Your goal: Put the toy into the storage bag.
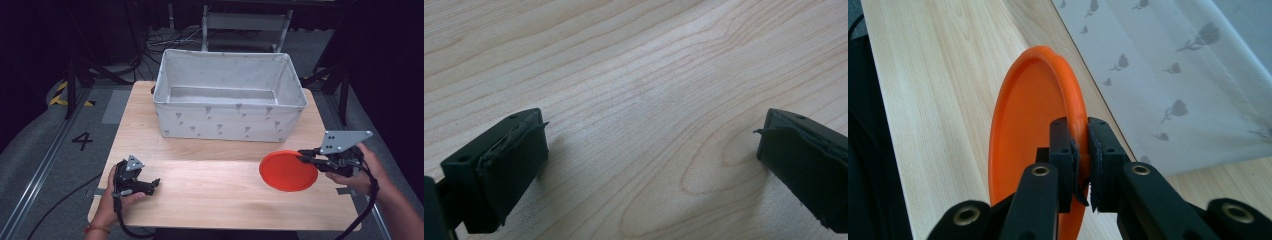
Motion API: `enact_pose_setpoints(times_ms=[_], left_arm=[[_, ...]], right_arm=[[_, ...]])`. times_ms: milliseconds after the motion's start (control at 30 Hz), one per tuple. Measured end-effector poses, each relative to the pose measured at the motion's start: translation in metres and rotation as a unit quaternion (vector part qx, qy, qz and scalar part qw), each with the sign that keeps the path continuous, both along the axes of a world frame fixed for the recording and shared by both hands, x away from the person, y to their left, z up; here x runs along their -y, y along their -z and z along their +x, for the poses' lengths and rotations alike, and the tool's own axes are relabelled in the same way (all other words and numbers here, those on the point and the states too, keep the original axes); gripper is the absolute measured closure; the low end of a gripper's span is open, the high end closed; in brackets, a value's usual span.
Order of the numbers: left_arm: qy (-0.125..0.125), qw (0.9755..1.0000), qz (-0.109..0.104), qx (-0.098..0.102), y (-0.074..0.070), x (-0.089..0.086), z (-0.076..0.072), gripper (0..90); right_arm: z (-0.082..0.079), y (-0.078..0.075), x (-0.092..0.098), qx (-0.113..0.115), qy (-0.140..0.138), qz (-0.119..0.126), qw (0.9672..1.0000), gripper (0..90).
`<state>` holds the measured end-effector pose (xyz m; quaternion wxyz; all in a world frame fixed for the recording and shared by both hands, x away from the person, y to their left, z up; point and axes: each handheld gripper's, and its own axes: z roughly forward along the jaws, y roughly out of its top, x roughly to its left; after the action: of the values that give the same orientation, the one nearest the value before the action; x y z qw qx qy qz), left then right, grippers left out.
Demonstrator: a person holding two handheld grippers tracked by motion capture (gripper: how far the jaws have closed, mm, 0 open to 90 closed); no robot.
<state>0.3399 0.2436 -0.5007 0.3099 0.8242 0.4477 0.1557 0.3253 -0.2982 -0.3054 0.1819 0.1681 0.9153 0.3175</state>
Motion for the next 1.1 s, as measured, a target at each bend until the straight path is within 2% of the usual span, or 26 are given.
enact_pose_setpoints(times_ms=[233,533,800,1100], left_arm=[[-0.001,1.0000,0.000,0.000,0.000,0.000,0.000,0.2],[-0.001,1.0000,0.000,0.000,0.000,0.000,0.000,0.2],[-0.001,1.0000,0.000,0.000,0.000,0.000,0.000,0.2],[0.000,1.0000,0.001,-0.001,0.000,0.000,0.000,0.2]], right_arm=[[0.004,-0.020,0.015,0.014,0.016,0.012,0.9997,82.8],[0.009,-0.041,0.022,0.027,0.024,0.012,0.9993,82.8],[0.018,-0.066,0.014,0.041,0.020,0.022,0.9987,82.8],[0.032,-0.095,-0.001,0.067,0.020,0.020,0.9974,82.8]])
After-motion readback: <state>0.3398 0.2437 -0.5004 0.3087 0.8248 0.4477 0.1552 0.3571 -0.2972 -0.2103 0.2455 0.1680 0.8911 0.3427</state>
